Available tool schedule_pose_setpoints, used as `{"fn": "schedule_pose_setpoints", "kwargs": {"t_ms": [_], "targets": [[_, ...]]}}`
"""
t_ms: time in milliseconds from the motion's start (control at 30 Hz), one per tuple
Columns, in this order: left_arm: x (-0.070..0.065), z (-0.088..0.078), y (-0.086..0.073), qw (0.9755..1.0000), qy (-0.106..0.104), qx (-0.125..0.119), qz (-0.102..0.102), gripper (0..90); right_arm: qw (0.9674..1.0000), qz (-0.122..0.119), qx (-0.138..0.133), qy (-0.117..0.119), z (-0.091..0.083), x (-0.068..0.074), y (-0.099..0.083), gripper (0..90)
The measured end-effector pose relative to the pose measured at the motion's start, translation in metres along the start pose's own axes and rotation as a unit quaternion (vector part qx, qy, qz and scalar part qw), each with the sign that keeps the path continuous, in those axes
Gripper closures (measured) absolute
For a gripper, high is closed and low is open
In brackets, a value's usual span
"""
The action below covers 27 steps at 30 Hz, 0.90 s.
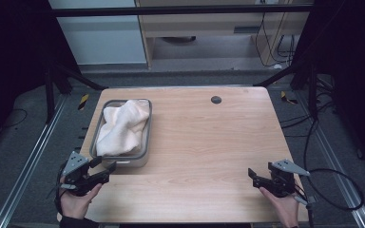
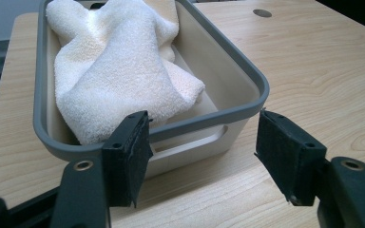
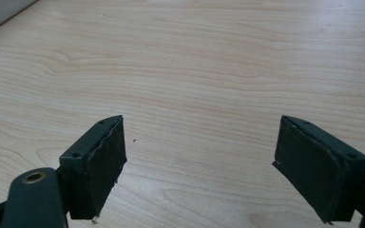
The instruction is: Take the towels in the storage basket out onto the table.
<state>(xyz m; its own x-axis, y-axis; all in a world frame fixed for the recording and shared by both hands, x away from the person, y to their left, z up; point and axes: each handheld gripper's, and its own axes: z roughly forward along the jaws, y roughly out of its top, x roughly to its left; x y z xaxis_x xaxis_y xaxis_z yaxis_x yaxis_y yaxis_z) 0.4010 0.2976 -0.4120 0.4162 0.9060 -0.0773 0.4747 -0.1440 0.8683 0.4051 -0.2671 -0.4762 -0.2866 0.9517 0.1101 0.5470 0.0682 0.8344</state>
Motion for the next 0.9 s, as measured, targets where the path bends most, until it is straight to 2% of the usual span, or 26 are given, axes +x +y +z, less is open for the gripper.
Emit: {"fn": "schedule_pose_setpoints", "kwargs": {"t_ms": [267, 567, 900], "targets": [[0.001, -0.001, 0.015, 0.9999, -0.003, -0.009, 0.005, 34.7, 1.0, 0.001, -0.003, -0.001, 0.0, 0.0, 0.001, 17.1], [0.001, 0.003, 0.028, 0.9998, -0.006, -0.005, 0.016, 33.6, 1.0, -0.003, -0.002, 0.0, 0.0, 0.0, 0.001, 16.8], [0.006, 0.01, 0.046, 0.9998, 0.001, 0.001, 0.021, 32.8, 1.0, -0.007, 0.0, 0.001, 0.0, 0.0, 0.001, 16.6]]}}
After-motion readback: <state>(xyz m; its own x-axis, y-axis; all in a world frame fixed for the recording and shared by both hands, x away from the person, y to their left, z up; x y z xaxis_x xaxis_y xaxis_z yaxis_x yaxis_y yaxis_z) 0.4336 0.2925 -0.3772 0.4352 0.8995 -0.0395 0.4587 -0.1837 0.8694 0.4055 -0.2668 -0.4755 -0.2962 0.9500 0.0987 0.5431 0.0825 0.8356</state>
